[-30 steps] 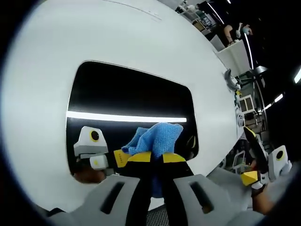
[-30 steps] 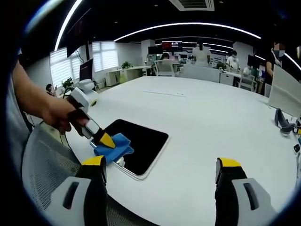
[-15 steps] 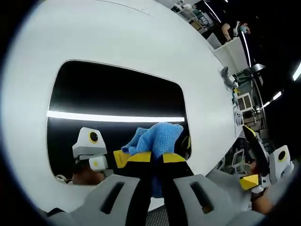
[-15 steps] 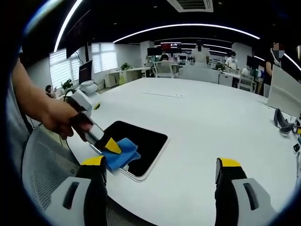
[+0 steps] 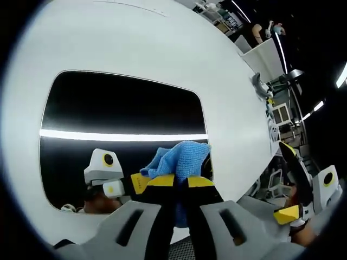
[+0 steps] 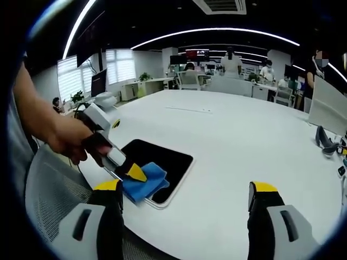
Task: Wipe the mirror surface with the cleaning cloth until all visible marks leave the cleaned area.
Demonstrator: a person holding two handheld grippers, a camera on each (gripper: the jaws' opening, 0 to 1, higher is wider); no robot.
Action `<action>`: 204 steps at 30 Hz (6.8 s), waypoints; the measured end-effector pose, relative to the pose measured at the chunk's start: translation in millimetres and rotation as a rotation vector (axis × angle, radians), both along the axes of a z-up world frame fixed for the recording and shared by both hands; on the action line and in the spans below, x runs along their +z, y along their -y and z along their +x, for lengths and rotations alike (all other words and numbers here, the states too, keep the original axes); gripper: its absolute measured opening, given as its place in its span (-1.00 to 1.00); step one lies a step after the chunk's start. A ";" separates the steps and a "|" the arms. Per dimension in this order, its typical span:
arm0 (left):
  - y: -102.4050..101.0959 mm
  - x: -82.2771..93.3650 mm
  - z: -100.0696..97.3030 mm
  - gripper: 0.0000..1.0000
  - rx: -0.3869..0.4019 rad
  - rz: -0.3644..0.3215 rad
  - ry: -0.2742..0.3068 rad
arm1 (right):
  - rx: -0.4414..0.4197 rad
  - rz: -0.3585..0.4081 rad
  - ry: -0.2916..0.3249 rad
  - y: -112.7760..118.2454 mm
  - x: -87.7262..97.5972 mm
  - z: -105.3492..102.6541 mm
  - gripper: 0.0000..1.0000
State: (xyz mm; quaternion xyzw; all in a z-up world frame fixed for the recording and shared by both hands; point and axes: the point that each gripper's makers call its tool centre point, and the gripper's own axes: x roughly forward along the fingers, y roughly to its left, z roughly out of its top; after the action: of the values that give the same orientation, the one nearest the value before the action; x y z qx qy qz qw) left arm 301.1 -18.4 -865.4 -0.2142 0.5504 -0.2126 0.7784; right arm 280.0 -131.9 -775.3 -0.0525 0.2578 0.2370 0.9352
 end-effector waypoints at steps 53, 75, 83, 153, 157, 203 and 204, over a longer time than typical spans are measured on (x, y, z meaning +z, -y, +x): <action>28.9 -0.4 16.4 -0.96 -0.079 0.039 0.023 | -0.018 -0.012 0.008 4.5 0.3 1.8 0.88; 36.7 -1.3 55.0 -0.96 -0.086 0.056 0.054 | -0.033 0.007 0.008 5.9 2.3 3.0 0.89; 39.4 0.1 72.1 -0.96 -0.092 0.070 0.066 | -0.020 0.075 -0.029 0.8 1.6 1.3 0.97; 6.1 -0.4 124.3 -0.96 -0.077 0.116 0.124 | -0.049 0.052 0.000 7.9 3.2 5.5 0.96; 3.1 0.1 124.3 -0.96 -0.075 0.118 0.120 | -0.047 0.052 -0.002 7.7 2.6 5.3 0.95; -5.2 -0.6 90.3 -0.96 -0.072 0.136 0.152 | -0.040 0.037 0.002 6.6 2.1 4.2 0.92; -5.4 -0.7 88.5 -0.96 -0.072 0.134 0.155 | -0.040 0.035 0.002 6.6 2.0 4.2 0.92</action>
State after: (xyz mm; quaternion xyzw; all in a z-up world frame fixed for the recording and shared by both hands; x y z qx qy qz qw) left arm 389.5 -13.0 -866.0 -0.1244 0.5091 -0.2191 0.8230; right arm 284.2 -138.6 -773.3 -0.0311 0.2534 0.2227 0.9409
